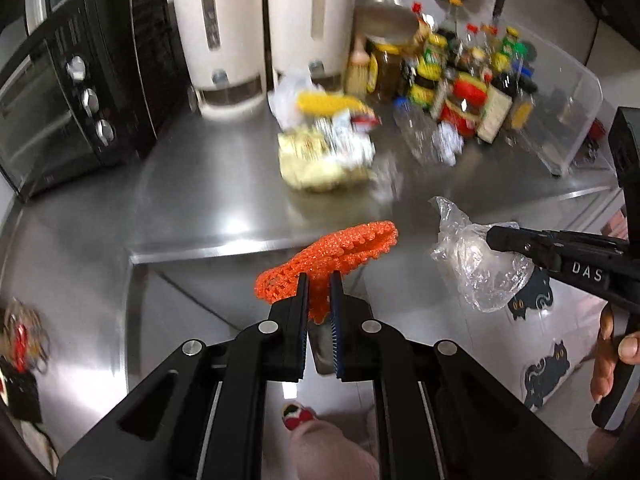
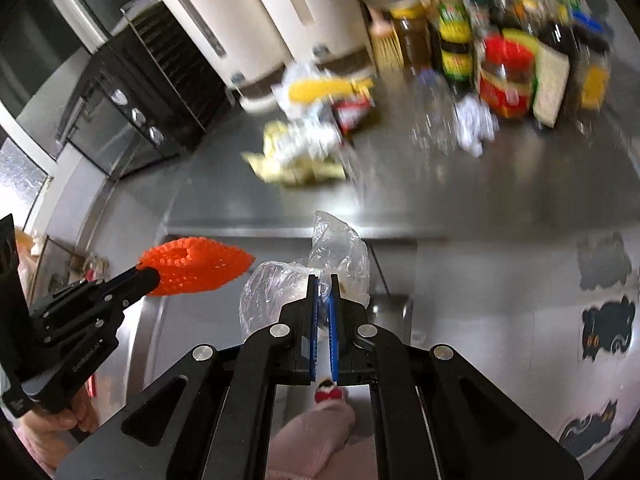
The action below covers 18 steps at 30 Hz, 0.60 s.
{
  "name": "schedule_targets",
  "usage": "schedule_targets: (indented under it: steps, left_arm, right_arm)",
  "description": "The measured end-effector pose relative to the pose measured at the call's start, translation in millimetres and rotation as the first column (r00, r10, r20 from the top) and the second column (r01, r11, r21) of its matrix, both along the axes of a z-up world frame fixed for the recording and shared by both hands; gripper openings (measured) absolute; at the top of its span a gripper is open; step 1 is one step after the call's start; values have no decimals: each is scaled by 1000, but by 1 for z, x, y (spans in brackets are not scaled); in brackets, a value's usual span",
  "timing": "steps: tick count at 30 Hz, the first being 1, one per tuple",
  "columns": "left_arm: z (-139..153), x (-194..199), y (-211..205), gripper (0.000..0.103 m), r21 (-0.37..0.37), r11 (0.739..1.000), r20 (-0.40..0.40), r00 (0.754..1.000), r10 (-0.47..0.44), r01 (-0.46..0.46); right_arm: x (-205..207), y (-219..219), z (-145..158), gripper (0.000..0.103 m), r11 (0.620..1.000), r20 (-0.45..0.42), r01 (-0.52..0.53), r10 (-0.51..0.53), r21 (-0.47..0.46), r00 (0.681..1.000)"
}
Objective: Collect trash
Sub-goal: 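Carry the orange net and plastic bag over the floor bin and open both grippers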
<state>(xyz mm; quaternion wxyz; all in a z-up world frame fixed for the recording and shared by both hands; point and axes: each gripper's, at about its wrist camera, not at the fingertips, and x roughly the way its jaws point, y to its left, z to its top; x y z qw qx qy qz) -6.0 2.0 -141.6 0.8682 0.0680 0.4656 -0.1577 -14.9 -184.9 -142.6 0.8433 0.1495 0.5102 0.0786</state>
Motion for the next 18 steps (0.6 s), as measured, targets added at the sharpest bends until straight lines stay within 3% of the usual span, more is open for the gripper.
schedule_targets:
  steps: [7,18]
  left_arm:
    - [-78,-11,-11,9,-8,1000,-122,992,-16,15]
    - [-217,27,-32,9,-30,1000,-285,958,0,-9]
  right_arm:
    - [-13,0,-80,6,1000,-140,19,-22,-22,990]
    - [18,-3,-214,6,996,-268,48,-65,-70,961]
